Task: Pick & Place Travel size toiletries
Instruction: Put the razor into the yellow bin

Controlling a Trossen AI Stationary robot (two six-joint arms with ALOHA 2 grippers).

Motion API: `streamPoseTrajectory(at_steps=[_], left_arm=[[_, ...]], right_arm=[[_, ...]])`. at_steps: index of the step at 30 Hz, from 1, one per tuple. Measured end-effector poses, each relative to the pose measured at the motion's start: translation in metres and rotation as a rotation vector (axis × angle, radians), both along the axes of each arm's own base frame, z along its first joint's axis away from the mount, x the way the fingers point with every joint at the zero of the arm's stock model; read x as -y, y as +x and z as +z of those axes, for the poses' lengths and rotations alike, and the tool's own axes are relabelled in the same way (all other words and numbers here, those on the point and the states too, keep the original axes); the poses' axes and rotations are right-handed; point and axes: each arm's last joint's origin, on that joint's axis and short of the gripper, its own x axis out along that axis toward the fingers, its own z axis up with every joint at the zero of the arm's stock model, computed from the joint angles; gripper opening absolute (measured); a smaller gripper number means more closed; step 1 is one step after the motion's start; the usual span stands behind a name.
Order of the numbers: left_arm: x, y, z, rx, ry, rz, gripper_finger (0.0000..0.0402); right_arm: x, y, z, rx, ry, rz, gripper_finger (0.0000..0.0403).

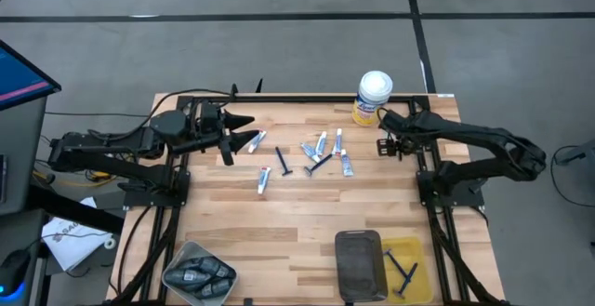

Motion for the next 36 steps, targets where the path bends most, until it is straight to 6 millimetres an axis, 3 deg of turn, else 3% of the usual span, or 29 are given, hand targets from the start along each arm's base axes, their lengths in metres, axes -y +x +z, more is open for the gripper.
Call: streamPoseTrajectory(at_steps=[13,20,24,31,36], left_arm=[[0.0,0.0,0.0,-0.004,0.009,0.003,0.0241],[0.0,0.0,0.0,-0.007,0.018,0.002,0.0241],[0.0,0.0,0.0,-0.008,0.018,0.002,0.0241],[0.0,0.0,0.0,-0.008,0.02,0.002,0.0241],[0.0,0.0,0.0,-0.011,0.026,0.002,0.0241]], right_arm=[[0.021,0.003,-0.036,-0.039,0.057,0.005,0.0225],[0.034,0.002,-0.051,-0.053,0.173,0.07,0.0212],[0.037,-0.001,-0.052,-0.031,0.193,0.071,0.0178],[0.035,-0.002,-0.05,0.0,0.199,0.05,0.007],[0.033,-0.001,-0.05,-0.003,0.207,0.047,0.0026]])
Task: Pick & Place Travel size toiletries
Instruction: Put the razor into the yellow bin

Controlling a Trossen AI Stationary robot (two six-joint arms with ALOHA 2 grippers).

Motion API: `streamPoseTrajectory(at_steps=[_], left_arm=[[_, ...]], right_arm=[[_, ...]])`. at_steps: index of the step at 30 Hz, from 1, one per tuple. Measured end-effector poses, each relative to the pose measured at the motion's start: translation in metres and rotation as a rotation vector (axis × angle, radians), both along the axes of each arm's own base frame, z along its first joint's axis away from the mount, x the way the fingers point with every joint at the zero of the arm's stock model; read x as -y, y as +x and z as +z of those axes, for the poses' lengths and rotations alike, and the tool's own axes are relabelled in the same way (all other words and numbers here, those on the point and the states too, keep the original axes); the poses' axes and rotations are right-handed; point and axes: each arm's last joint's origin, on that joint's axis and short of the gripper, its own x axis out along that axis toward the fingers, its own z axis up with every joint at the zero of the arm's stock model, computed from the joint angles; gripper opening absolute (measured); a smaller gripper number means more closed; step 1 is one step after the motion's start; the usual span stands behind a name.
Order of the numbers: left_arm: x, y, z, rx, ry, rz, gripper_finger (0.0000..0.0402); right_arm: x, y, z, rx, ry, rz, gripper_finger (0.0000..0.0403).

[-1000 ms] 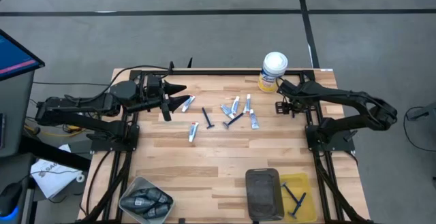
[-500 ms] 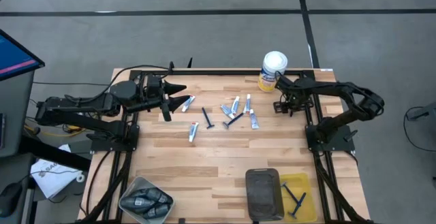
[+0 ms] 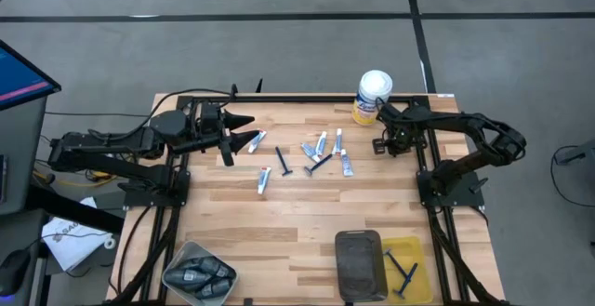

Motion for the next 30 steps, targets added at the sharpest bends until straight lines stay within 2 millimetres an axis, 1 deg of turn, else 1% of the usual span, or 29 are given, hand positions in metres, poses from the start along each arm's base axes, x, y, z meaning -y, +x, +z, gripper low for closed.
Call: streamPoseTrajectory(at_steps=[4,8,10,14,16,18,23,26,30], left_arm=[[0.0,0.0,0.0,-0.009,0.024,-0.001,0.0241],[0.0,0.0,0.0,-0.008,0.024,-0.001,0.0241],[0.0,0.0,0.0,-0.008,0.024,-0.001,0.0241],[0.0,0.0,0.0,-0.008,0.024,-0.001,0.0241],[0.0,0.0,0.0,-0.008,0.025,-0.001,0.0241],[0.0,0.0,0.0,-0.01,0.029,-0.001,0.0241],[0.0,0.0,0.0,-0.017,0.049,-0.002,0.0241],[0.0,0.0,0.0,-0.016,0.049,0.0,0.0241],[-0.003,0.0,0.0,-0.015,0.049,0.012,0.0241]], right_arm=[[-0.002,0.002,0.0,-0.004,0.002,0.013,0.0011],[-0.007,0.004,0.001,-0.019,0.015,0.012,0.0009],[-0.013,0.002,0.004,-0.029,0.033,0.024,0.0009],[-0.025,-0.005,0.014,-0.028,0.053,0.031,0.0005],[-0.027,-0.006,0.023,-0.001,0.029,0.032,0.0003],[-0.033,-0.012,0.03,-0.014,0.041,0.035,0.0005],[-0.048,-0.018,0.048,0.04,-0.007,0.034,0.0004],[-0.053,-0.018,0.054,0.087,-0.05,0.03,0.0003],[-0.056,-0.016,0.057,0.089,-0.092,0.049,0.0002]])
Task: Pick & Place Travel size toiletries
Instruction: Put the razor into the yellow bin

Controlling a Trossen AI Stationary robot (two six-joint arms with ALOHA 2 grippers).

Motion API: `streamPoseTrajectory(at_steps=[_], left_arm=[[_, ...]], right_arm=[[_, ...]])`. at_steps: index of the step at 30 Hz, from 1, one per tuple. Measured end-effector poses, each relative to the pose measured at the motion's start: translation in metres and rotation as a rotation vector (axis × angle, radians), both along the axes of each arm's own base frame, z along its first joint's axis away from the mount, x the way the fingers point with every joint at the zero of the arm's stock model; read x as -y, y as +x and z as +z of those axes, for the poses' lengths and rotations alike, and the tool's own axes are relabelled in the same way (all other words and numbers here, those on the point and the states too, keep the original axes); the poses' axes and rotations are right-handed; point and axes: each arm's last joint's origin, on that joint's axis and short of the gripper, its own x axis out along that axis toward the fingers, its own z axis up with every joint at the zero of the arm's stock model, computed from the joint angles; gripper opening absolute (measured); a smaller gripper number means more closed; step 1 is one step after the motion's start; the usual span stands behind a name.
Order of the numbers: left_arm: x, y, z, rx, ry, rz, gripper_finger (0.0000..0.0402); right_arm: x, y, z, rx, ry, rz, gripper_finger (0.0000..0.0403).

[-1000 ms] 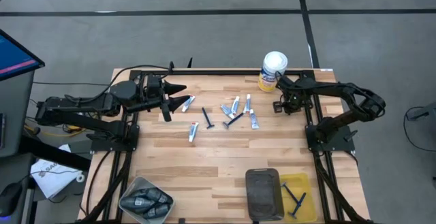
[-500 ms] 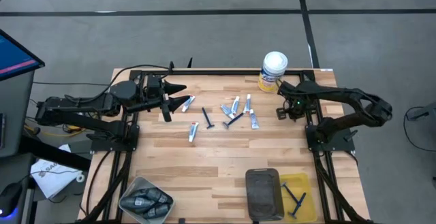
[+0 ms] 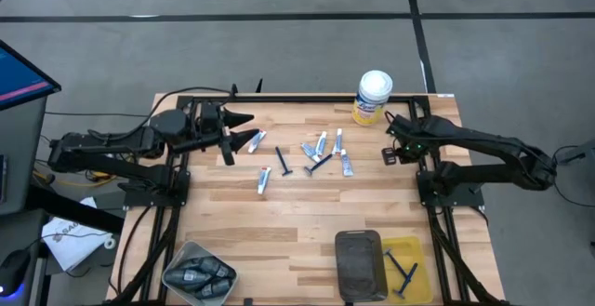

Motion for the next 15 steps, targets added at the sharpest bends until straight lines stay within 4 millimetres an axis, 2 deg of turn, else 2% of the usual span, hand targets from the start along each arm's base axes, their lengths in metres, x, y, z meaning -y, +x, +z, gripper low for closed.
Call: streamPoseTrajectory(at_steps=[3,6,10,15], left_arm=[[-0.003,0.0,0.0,0.001,0.0,0.017,0.0241],[-0.005,-0.001,0.0,0.002,-0.002,0.027,0.0241],[-0.005,-0.001,0.0,0.002,-0.003,0.027,0.0241],[-0.005,-0.001,0.0,0.002,-0.003,0.027,0.0241]], right_arm=[[0.002,0.001,-0.001,-0.042,-0.047,-0.001,0.0007],[0.008,0.001,-0.002,-0.103,-0.089,-0.024,0.0035],[0.022,0.001,-0.002,-0.182,-0.156,-0.081,0.0099],[0.039,0.006,-0.002,-0.163,-0.179,-0.145,0.019]])
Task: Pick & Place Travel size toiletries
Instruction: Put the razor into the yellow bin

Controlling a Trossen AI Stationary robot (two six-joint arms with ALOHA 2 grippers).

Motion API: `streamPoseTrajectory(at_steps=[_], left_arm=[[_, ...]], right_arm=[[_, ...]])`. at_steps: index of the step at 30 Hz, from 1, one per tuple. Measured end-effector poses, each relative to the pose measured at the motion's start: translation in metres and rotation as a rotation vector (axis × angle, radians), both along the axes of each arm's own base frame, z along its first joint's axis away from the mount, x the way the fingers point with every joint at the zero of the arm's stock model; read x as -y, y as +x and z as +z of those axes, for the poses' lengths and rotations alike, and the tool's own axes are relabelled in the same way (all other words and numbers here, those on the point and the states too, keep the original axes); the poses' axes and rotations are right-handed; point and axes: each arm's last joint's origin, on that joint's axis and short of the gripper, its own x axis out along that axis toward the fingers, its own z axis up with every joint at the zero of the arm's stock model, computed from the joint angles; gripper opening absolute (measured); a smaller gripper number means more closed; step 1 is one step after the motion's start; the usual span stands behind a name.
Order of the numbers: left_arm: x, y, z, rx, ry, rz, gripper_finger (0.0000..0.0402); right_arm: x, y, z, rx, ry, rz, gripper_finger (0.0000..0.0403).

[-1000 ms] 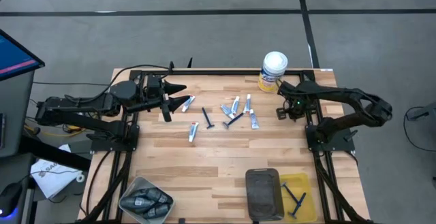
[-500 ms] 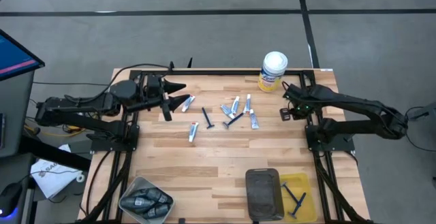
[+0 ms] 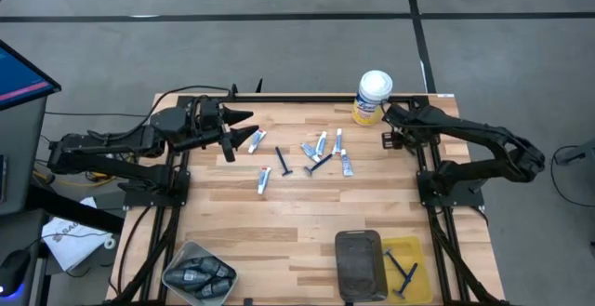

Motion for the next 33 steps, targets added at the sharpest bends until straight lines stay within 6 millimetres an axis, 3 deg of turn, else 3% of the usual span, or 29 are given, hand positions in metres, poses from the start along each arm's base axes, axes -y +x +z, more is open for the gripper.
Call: streamPoseTrajectory(at_steps=[5,10,13,21,29,33], left_arm=[[0.001,0.004,-0.002,-0.015,-0.003,-0.037,0.0241],[0.001,0.02,-0.014,-0.075,-0.012,-0.076,0.0241],[0.0,0.032,-0.024,-0.124,-0.018,-0.078,0.0241],[-0.001,0.049,-0.038,-0.182,-0.031,-0.116,0.0241],[0.0,0.047,-0.035,-0.165,-0.028,-0.122,0.0241],[0.0,0.048,-0.035,-0.169,-0.028,-0.122,0.0241]], right_arm=[[0.003,0.006,0.014,0.081,-0.009,0.028,0.0237],[-0.001,0.01,0.046,0.203,-0.085,0.044,0.0228],[0.0,0.011,0.05,0.223,-0.126,-0.06,0.0211],[0.013,0.01,0.014,0.137,-0.164,-0.289,0.0179],[0.035,0.012,-0.012,0.145,-0.185,-0.372,0.0236],[0.044,0.014,-0.022,0.133,-0.177,-0.381,0.0245]])
